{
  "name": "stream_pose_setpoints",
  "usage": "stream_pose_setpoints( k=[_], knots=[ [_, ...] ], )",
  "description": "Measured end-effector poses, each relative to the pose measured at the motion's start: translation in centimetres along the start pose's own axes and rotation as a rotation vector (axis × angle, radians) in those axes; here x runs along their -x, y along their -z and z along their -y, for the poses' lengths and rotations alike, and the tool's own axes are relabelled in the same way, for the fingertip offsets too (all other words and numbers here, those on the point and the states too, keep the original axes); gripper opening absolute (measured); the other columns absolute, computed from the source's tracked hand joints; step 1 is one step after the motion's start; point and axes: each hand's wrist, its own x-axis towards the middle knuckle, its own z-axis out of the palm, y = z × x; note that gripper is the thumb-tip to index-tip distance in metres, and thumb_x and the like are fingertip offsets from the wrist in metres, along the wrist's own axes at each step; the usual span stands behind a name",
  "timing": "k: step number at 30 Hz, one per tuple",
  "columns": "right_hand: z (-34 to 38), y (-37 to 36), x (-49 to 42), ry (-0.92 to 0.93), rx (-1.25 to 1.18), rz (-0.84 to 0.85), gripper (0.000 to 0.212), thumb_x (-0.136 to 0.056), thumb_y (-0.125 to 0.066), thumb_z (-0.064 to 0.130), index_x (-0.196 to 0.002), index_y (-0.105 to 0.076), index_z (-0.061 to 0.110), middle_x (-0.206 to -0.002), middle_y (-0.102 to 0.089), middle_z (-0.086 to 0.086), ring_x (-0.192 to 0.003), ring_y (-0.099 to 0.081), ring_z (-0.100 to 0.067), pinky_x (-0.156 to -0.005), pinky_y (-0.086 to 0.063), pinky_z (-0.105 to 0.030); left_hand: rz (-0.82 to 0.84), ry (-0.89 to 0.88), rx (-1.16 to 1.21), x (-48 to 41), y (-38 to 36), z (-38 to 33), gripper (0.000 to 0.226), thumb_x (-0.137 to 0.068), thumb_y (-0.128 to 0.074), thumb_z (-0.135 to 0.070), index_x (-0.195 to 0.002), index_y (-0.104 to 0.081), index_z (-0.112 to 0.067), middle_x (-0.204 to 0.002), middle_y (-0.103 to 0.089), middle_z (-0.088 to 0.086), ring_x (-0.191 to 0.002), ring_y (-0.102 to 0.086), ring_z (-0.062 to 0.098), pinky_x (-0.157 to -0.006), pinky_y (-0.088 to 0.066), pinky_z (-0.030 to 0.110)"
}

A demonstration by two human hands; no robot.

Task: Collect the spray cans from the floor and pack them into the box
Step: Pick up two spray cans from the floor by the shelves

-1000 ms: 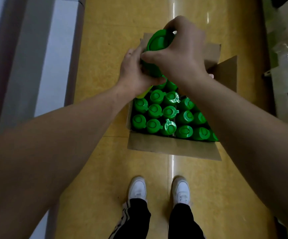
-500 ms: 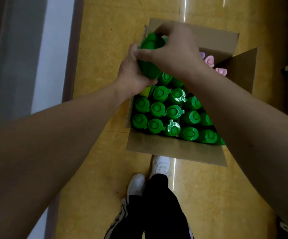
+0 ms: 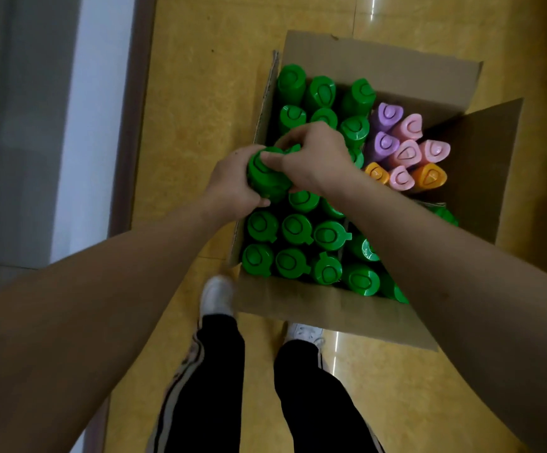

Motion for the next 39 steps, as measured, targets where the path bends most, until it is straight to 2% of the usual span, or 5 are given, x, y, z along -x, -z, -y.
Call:
stream_pose_setpoints(
  k=[4,15,23,32,39],
  knots=[
    [-0.6,-1.4,-1.5,-0.022,-0.011,0.010,0.033,-0.082,-0.081,0.044,-0.095,-0.072,0.015,-0.089,-0.068,0.000,-0.075,-0.072,-0.023,-0.069,-0.063,-0.043,-0.011,0.006,0.015,-0.8,0.2,1.8,0.078,-0.067,-0.091,-0.007,-0.132,-0.053,-0.025,-0.118,-0.062,-0.003,-0.106,-0.058,0.017,-0.081,-0.048,0.027],
    [-2.1,-4.2,-3.3,-0.074,0.033,-0.014,0.039,-0.085,-0.076,0.045,-0.109,-0.068,0.016,-0.098,-0.069,-0.007,-0.092,-0.069,-0.032,-0.082,-0.060,-0.046,0.007,-0.064,-0.208,-3.0,-0.3,4.1,0.089,-0.063,-0.095,-0.026,-0.136,-0.046,-0.036,-0.127,-0.058,0.003,-0.118,-0.054,0.027,-0.092,-0.048,0.039],
    [-3.6,-6.2,-3.2,-0.094,0.161,0.003,0.046,-0.090,-0.074,0.042,-0.128,-0.066,0.016,-0.119,-0.070,-0.008,-0.112,-0.064,-0.025,-0.087,-0.046,-0.027,0.180,-0.230,-0.407,-3.2,0.4,5.6,0.084,-0.076,-0.086,-0.034,-0.148,-0.046,-0.021,-0.148,-0.044,-0.002,-0.133,-0.041,0.025,-0.108,-0.040,0.040],
    [-5.4,-7.6,-3.1,0.019,0.332,-0.062,0.046,-0.095,-0.063,0.050,-0.135,-0.064,0.029,-0.126,-0.066,-0.005,-0.120,-0.056,-0.028,-0.096,-0.043,-0.035,0.145,-0.302,-0.369,-3.2,-0.7,7.2,0.086,-0.079,-0.084,-0.036,-0.152,-0.042,-0.020,-0.152,-0.041,-0.004,-0.132,-0.046,0.024,-0.105,-0.043,0.036],
    [-6.9,-6.3,-3.6,0.066,0.349,0.107,0.061,-0.089,-0.072,0.049,-0.144,-0.055,0.030,-0.126,-0.067,-0.006,-0.122,-0.052,-0.034,-0.099,-0.045,-0.041,0.145,-0.315,-0.571,-4.3,-0.9,6.2,0.082,-0.076,-0.082,-0.047,-0.147,-0.048,-0.023,-0.145,-0.051,-0.005,-0.123,-0.047,0.028,-0.096,-0.046,0.044]
  ],
)
